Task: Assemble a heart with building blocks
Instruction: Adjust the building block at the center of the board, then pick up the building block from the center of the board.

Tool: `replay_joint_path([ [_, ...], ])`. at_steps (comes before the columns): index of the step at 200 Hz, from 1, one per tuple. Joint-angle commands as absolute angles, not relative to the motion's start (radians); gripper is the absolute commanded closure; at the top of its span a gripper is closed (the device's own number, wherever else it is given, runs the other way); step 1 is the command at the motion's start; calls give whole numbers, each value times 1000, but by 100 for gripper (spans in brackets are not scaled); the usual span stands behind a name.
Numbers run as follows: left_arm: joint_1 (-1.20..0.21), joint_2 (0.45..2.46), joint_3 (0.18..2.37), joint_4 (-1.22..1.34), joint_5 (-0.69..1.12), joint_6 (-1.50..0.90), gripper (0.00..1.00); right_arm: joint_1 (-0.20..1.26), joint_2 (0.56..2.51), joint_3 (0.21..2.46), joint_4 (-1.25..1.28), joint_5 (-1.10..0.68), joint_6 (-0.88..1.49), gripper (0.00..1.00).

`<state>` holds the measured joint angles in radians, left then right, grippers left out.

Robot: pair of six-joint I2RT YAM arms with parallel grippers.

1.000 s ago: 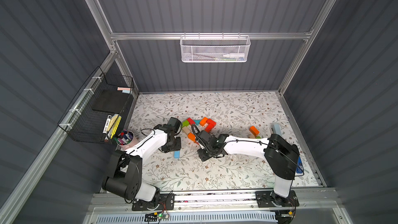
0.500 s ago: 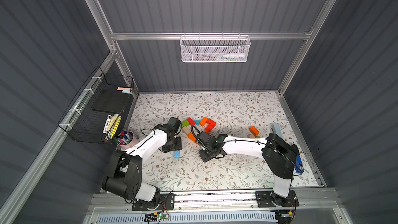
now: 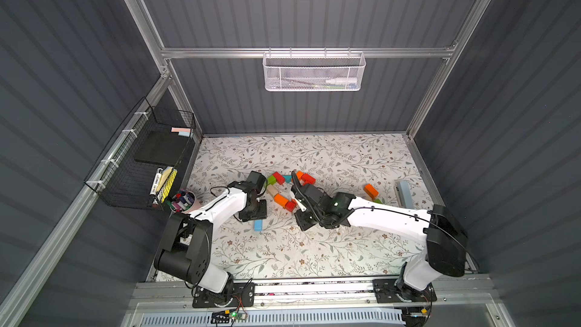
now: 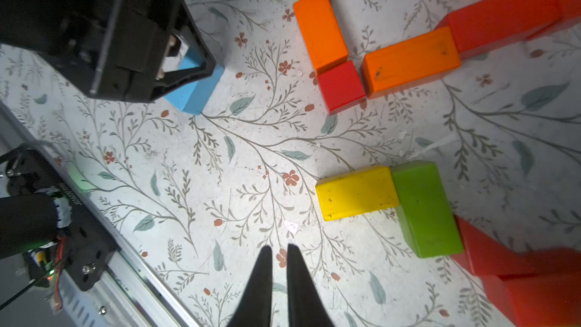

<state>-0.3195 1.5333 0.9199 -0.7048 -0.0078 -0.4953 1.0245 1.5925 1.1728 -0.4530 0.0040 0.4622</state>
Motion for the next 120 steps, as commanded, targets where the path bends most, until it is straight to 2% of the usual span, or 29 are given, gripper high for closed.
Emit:
replay_joint_path([
  [1,-322,1554,904,-715,-2,-475,48,993,1537,1112,-460,17,453,85],
  [42,-330,1560,902,-716,-8,-476,52,915,1397,1016,-427,-10,462,85],
  [56,-332,1565,900,-721,-5,-476,59,886,1356,986,-426,-20,464,85],
  [86,-341,1562,895,-730,5,-478,68,827,1276,928,-434,-30,463,85],
  [120,-406,1500,910,-760,31,-544,70,772,1220,874,-447,-43,456,85],
])
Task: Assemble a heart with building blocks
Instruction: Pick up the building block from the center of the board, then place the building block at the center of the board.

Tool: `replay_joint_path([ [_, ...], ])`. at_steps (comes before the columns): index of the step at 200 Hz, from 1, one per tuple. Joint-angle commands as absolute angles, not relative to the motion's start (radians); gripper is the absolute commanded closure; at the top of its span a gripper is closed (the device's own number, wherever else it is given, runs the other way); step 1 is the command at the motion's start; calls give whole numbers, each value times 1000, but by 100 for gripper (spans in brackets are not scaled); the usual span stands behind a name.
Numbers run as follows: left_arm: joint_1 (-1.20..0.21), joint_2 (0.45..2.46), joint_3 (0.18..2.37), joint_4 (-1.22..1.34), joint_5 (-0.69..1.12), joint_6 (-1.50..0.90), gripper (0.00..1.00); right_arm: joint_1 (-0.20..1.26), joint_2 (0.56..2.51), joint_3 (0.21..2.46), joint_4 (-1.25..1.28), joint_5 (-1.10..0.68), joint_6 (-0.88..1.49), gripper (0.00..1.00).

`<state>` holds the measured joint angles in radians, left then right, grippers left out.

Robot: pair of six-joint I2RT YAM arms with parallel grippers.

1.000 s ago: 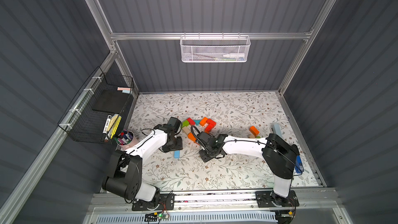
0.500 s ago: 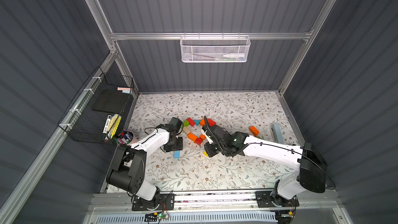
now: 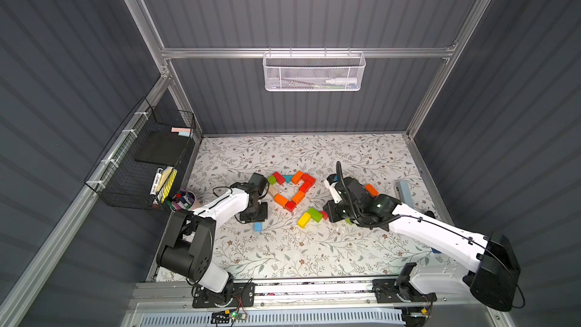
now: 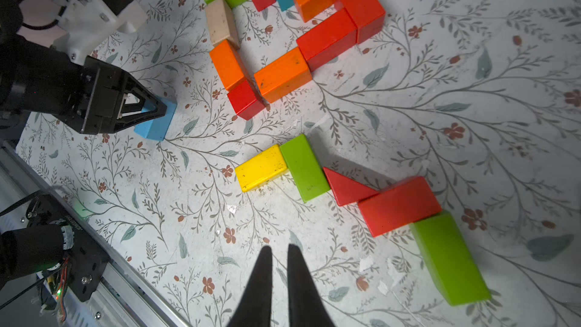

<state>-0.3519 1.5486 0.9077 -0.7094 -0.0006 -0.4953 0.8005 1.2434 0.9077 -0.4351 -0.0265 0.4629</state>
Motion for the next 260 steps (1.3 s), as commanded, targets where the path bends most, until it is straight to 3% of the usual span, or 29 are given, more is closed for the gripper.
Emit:
replay_joint_path([
  [1,-411,1496,910,-761,32,-548,70,771,1204,872,-447,-42,456,85],
  [71,-740,1371,907,-721,110,-901,72,676,1104,795,-480,-73,441,85],
  [119,-996,1491,1001,-619,63,-1112,70,656,1088,774,-477,-84,445,85],
  [193,-1075,1705,1100,-500,52,-1162,65,646,1009,719,-518,-84,449,85],
  [218,-1075,1744,1115,-496,52,-1151,60,647,974,705,-538,-84,449,85],
  [238,-1075,1752,1114,-481,58,-1144,50,646,950,694,-557,-84,452,85],
  [260,-1075,1721,1117,-488,58,-1144,47,645,921,683,-571,-125,451,83],
])
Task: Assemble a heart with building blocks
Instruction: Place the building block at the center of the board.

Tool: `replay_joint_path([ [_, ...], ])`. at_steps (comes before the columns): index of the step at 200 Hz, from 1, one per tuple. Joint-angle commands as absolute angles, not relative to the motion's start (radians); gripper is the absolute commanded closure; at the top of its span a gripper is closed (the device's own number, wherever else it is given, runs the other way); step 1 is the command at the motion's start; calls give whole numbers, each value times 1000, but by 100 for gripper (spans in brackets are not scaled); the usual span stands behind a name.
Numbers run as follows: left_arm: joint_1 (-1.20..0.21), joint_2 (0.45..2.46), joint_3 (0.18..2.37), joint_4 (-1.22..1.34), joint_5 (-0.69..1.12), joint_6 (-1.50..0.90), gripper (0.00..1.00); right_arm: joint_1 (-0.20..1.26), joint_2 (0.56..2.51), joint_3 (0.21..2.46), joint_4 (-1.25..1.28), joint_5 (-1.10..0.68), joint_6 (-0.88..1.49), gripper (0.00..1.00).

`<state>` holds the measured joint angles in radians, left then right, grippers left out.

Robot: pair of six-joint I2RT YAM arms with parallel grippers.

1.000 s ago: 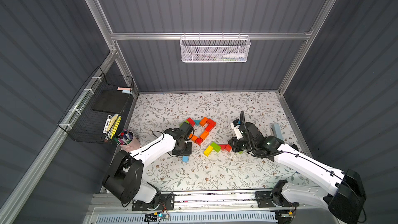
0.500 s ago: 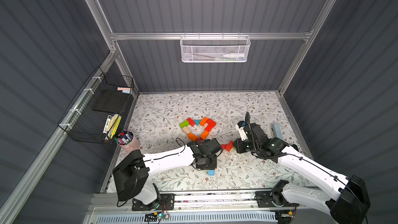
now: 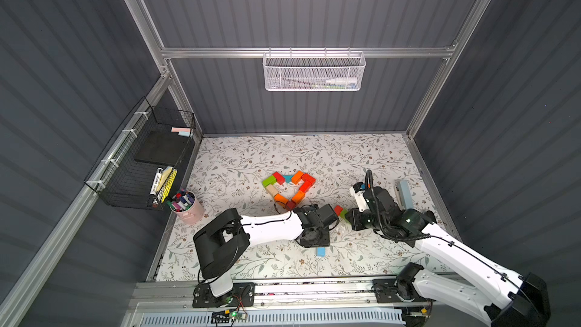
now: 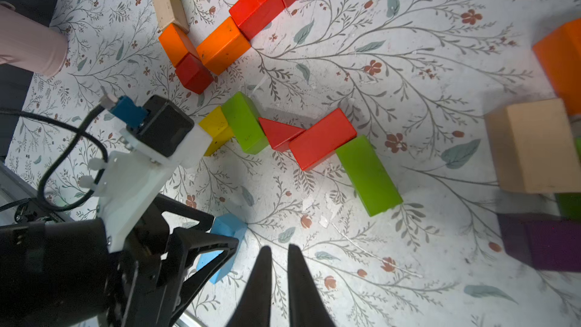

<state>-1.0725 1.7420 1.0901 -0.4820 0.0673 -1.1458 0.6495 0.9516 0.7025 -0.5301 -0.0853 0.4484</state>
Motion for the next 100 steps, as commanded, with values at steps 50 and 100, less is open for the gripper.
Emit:
replay_joint_path([
  [50,-995,1520,1147,-581,38,-961,34,651,886,616,-521,-228,544,75],
  [100,-836,1333,1167,-678,-9,-492,17,841,952,612,-480,-86,762,63],
])
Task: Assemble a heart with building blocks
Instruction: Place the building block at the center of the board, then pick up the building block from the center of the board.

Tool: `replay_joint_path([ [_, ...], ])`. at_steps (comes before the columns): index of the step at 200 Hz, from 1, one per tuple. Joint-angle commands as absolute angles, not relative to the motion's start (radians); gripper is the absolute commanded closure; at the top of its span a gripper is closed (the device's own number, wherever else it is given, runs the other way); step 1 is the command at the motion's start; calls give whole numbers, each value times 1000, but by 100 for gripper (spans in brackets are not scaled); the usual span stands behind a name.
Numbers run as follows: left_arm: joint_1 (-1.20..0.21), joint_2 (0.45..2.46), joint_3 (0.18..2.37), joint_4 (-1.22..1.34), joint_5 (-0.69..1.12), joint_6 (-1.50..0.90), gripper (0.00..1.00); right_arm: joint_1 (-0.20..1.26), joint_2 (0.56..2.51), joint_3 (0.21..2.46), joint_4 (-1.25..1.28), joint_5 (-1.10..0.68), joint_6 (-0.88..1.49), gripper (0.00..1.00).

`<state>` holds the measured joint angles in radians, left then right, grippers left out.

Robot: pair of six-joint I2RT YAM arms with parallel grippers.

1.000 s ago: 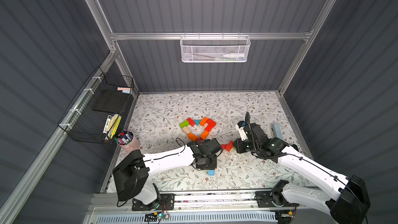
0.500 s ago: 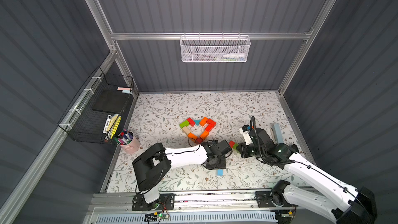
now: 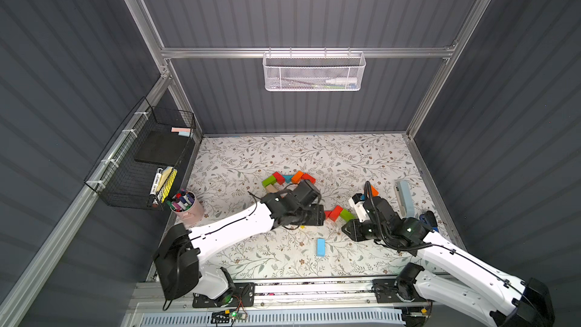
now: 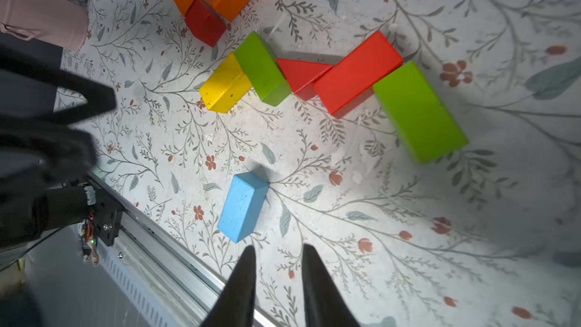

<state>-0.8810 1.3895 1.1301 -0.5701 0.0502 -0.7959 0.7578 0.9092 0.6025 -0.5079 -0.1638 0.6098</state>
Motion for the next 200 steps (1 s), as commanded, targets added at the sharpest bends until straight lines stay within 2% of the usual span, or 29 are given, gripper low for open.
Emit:
replay_joint_path([
  [1,-834,1332,1170,-678,-9,-482,17,845,955,613,-479,-83,767,63],
  [16,-826,1301,1174,-696,-58,-384,13,906,998,626,-479,-32,830,58],
  [47,-766,1239,1130,-690,-96,-286,6,1017,1113,684,-515,72,924,56],
  [57,-737,1213,1105,-688,-112,-266,1,1044,1155,705,-517,89,938,56],
  [91,-607,1158,1048,-656,-100,-223,1,1109,1319,793,-509,99,948,52],
  [123,-526,1189,1015,-621,-105,-238,1,1161,1462,898,-565,120,949,51],
  [145,-516,1170,987,-566,-35,-208,1,1191,1530,955,-653,167,974,50],
  [200,-517,1152,983,-555,-42,-195,1,1221,1578,987,-749,243,1018,50],
])
